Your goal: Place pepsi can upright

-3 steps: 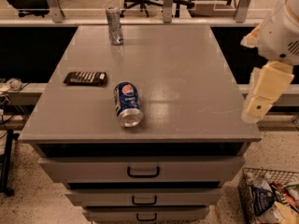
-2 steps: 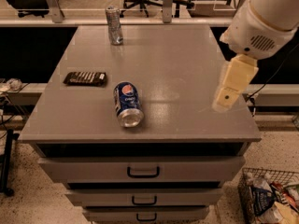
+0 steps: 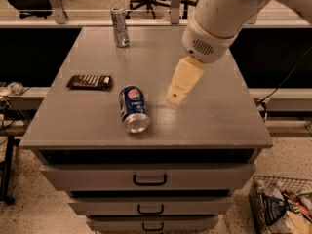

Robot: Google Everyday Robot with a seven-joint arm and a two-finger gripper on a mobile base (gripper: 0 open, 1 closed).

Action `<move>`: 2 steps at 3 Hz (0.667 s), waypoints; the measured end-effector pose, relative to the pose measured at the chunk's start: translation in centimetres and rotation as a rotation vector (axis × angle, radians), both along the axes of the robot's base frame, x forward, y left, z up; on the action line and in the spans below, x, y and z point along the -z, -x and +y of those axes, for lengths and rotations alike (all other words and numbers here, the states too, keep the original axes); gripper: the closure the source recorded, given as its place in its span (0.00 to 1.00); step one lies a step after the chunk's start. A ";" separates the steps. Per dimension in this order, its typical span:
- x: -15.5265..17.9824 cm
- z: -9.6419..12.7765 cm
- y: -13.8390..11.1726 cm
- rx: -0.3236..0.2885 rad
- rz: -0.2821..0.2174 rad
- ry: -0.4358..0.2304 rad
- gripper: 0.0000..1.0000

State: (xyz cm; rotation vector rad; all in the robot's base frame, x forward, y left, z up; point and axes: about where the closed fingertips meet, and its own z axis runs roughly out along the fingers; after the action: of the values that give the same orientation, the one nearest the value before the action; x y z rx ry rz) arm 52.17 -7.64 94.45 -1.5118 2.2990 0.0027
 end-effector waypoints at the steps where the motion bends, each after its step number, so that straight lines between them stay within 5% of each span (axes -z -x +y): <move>1: -0.1 0.3 0.0 0.087 0.015 -0.031 0.00; 2: -0.1 0.7 0.0 0.080 0.016 -0.033 0.00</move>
Offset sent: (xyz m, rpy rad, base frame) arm 0.0001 0.0032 0.0011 0.0300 0.0145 -0.0851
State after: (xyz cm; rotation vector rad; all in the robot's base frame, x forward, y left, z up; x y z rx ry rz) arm 52.14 -6.98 94.57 -1.4081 2.3586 0.0316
